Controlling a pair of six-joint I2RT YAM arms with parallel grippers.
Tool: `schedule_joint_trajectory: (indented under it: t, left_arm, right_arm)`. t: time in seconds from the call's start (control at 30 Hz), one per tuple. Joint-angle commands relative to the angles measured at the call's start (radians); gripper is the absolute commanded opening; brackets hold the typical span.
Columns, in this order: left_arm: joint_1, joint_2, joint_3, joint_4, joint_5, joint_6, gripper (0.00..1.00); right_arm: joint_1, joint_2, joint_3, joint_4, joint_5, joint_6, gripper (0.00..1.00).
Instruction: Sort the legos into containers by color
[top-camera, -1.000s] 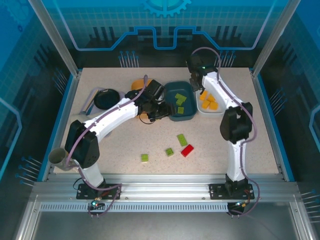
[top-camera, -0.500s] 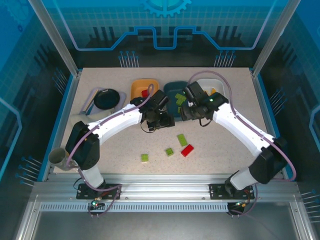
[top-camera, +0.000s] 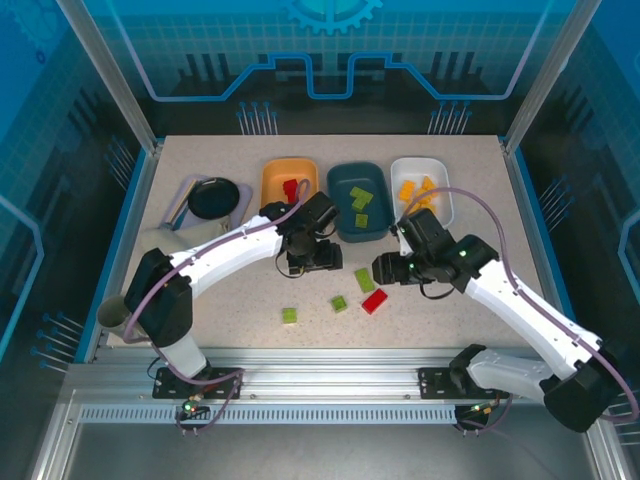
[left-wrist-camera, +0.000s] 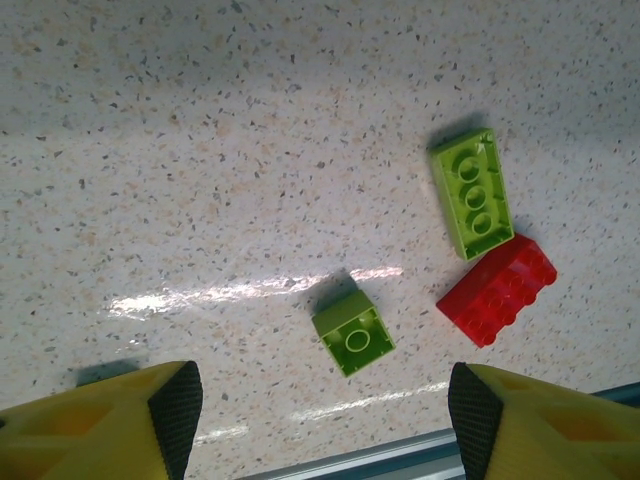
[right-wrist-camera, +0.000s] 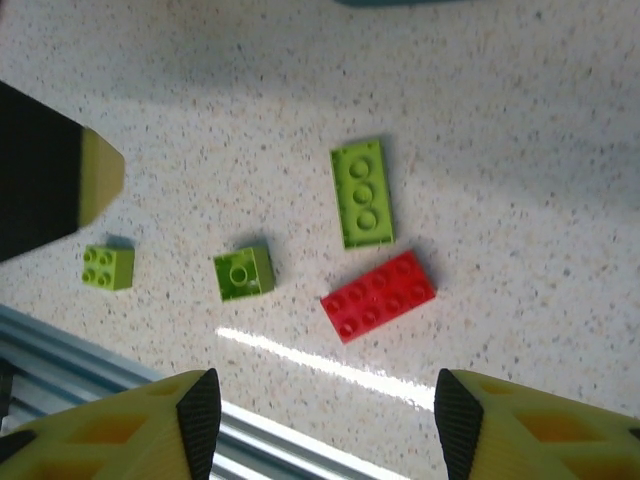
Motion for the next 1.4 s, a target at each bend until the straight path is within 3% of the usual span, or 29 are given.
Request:
schedule_joint_trajectory:
  t: [0.0, 0.3, 0.5, 0.6, 0.77, 1.03, 1.37]
  left_arm:
    - [-0.011, -0.025, -0.012, -0.075, 0.018, 0.066, 0.7]
    - [-0.049, 0.079, 0.029, -0.088, 0.066, 0.148, 0.74]
    - [-0.066, 0.246, 0.209, -0.11, 0.088, 0.016, 0.74]
    - [-0.079, 0.34, 0.321, -0.129, 0.162, -0.039, 0.73]
    - [-0.159, 0.48, 0.537, -0.267, 0.096, 0.105, 0.7]
    - [-0.231, 0.526, 0.534, -0.264, 0.08, 0.248, 0.71]
    - [-0.272, 0.605, 0.577, -0.257, -0.009, 0.293, 0.74]
  right_arm:
    - [0.013, -0.072, -0.036, -0.053, -0.04, 0.038, 0.62]
    - [-0.008, -0.124, -0.088, -0.165, -0.084, -0.012, 0.64]
    - [-0.045, -0.123, -0.109, -0.149, -0.08, -0.042, 0.64]
    - [-0.074, -0.125, -0.136, -0.154, -0.053, -0.041, 0.64]
    - [-0.105, -0.198, -0.12, -0.181, 0.029, -0.004, 0.63]
    - [-0.133, -0.447, -0.084, -0.169, 0.182, 0.057, 0.68]
    - [-0.14, -0.466, -0.084, -0.151, 0.196, 0.08, 0.68]
